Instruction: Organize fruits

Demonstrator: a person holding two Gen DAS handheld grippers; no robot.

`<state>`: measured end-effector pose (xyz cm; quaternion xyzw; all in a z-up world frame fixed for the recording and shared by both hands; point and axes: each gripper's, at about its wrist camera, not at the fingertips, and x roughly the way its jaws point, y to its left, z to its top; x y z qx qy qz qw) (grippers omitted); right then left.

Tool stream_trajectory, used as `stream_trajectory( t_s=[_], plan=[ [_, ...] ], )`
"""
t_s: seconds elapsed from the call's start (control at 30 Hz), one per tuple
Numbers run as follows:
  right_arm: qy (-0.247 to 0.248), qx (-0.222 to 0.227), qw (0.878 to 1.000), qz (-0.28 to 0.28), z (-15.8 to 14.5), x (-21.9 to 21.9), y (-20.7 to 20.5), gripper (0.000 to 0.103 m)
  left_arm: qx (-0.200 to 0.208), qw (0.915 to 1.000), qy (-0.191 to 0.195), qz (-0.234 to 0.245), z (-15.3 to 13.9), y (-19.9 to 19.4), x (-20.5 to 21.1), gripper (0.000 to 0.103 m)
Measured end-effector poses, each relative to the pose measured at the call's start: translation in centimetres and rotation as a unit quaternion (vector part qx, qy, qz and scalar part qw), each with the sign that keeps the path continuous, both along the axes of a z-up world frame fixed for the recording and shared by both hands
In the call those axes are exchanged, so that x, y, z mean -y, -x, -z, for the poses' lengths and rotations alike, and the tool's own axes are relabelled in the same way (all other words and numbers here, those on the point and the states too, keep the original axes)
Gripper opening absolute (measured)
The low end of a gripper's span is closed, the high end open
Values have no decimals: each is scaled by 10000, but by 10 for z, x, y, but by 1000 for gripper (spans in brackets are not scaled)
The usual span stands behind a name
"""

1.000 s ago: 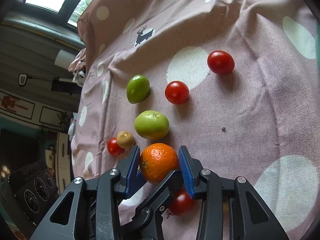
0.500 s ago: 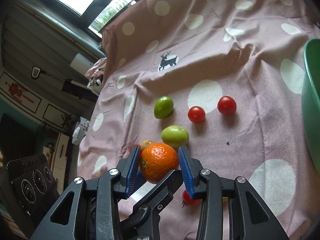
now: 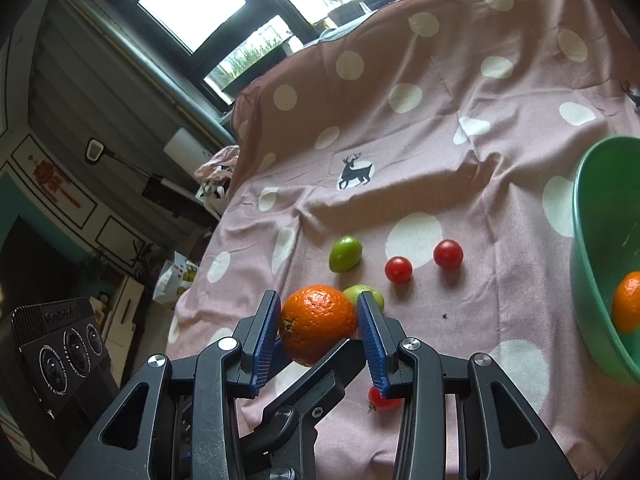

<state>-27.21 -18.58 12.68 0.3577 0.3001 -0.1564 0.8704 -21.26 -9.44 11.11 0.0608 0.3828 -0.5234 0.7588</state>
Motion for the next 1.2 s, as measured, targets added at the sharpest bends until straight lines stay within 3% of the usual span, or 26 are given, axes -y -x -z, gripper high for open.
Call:
stream_trajectory(
  t_s=[0.43, 1.2],
  plan=[
    [152, 366, 9966, 720, -19, 31, 51, 43, 364, 9961, 14, 804, -22, 42, 47, 41],
    [-172, 453, 9733, 2244, -7, 88, 150, 43, 437, 9730, -265, 2252, -9, 116, 135, 41]
  ],
)
